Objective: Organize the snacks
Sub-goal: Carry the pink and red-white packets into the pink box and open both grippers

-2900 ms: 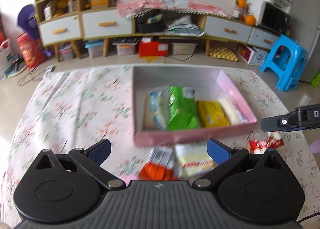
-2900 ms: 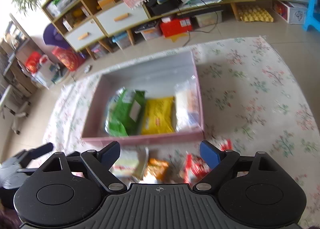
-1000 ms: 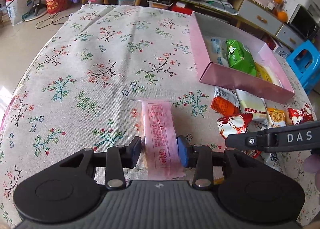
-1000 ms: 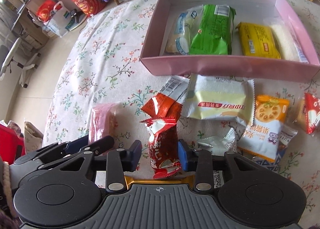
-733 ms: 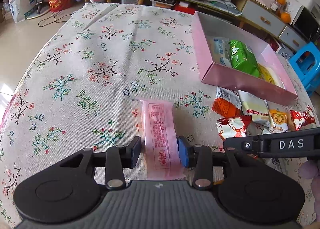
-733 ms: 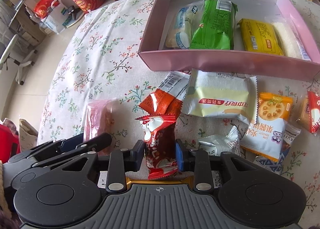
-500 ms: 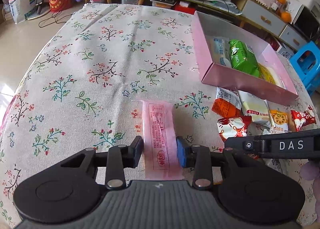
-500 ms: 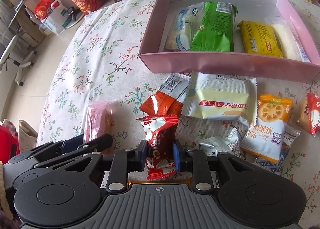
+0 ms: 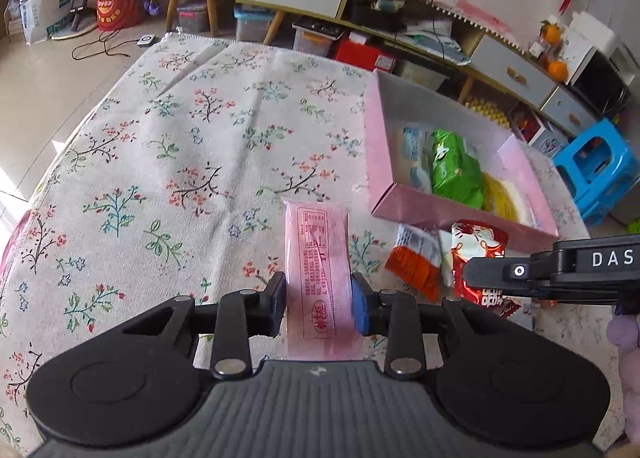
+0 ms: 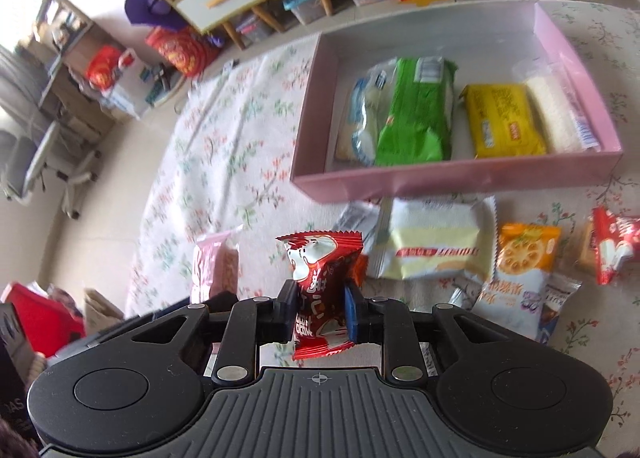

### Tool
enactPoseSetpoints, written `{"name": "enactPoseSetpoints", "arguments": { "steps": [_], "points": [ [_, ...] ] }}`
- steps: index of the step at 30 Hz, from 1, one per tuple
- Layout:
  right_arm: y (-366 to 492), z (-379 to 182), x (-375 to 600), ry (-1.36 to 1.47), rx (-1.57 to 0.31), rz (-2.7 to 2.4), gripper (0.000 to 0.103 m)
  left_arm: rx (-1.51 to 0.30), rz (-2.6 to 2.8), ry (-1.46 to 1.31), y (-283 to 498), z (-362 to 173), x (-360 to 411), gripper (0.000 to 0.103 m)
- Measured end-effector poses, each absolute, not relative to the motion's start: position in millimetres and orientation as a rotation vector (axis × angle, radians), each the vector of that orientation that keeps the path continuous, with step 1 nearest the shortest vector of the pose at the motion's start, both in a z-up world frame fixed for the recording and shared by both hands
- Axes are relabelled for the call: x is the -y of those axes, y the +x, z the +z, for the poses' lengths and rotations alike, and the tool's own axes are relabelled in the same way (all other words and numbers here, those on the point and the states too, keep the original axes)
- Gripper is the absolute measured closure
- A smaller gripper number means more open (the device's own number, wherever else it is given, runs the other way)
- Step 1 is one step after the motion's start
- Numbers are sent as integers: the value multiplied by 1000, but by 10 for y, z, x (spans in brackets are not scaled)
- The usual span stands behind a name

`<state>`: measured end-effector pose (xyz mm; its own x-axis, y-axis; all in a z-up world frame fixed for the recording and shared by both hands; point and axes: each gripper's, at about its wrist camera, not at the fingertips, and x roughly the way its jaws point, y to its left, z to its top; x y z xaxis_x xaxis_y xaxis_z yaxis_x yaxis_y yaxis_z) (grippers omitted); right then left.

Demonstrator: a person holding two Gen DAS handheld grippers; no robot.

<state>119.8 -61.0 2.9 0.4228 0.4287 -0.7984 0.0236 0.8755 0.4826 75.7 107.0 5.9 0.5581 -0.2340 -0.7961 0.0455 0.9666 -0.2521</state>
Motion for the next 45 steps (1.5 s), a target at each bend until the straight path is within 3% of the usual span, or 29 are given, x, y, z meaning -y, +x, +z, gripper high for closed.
{"name": "enactPoseSetpoints", "arguments": {
  "steps": [26, 45],
  "points": [
    [1406, 268, 1990, 665, -910, 58, 80, -851, -280, -298, 1223, 300, -302, 73],
    [2152, -78, 2268, 673, -912, 53, 80, -840, -409, -262, 2001, 86, 305, 73]
  ]
}}
